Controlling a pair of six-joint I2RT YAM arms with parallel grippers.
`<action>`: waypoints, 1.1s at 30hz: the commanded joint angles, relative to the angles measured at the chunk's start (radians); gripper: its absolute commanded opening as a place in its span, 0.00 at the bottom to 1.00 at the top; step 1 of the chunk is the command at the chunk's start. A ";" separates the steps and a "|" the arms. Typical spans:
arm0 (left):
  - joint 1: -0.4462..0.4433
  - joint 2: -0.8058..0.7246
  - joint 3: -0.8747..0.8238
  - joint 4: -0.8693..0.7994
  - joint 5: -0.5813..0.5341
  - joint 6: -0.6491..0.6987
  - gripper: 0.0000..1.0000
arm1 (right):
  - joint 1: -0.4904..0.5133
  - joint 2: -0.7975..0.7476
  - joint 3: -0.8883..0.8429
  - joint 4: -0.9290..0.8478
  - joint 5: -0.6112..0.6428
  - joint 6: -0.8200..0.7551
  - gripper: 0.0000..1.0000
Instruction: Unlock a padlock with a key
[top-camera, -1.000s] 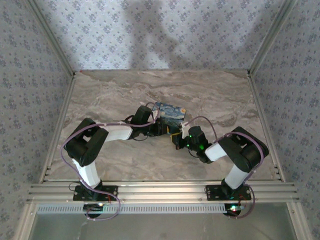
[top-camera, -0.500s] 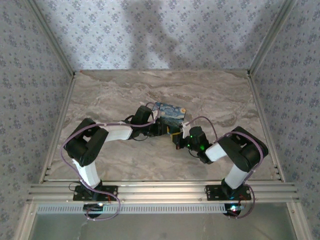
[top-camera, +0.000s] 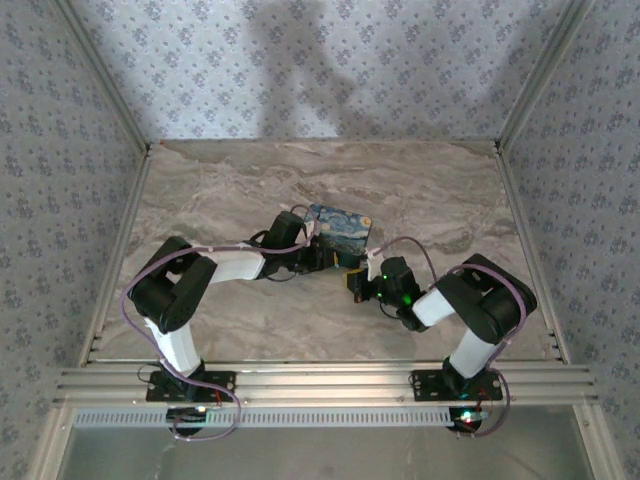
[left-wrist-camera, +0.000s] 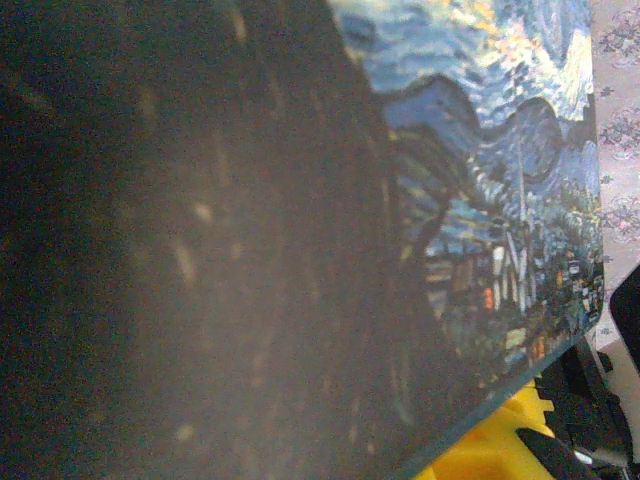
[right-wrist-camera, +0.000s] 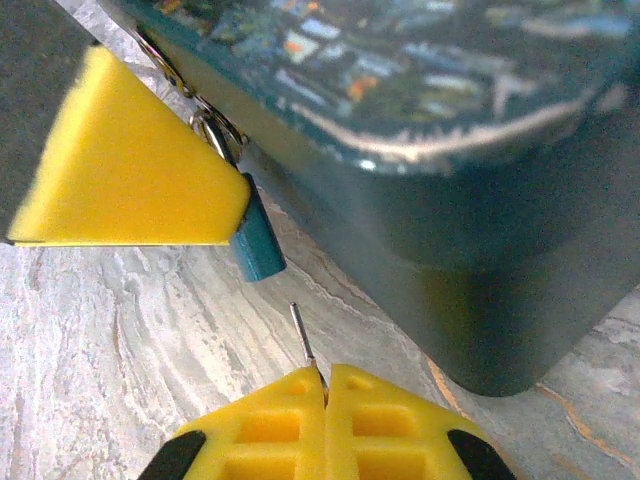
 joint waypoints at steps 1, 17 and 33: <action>-0.006 -0.045 0.013 0.021 -0.006 -0.011 0.23 | 0.006 0.003 -0.009 0.048 -0.014 -0.006 0.00; -0.011 -0.039 0.017 0.018 -0.009 -0.014 0.23 | 0.011 0.014 0.011 0.077 -0.031 0.005 0.00; -0.019 -0.043 0.021 0.012 -0.006 -0.018 0.23 | 0.027 0.039 0.023 0.123 0.046 0.024 0.00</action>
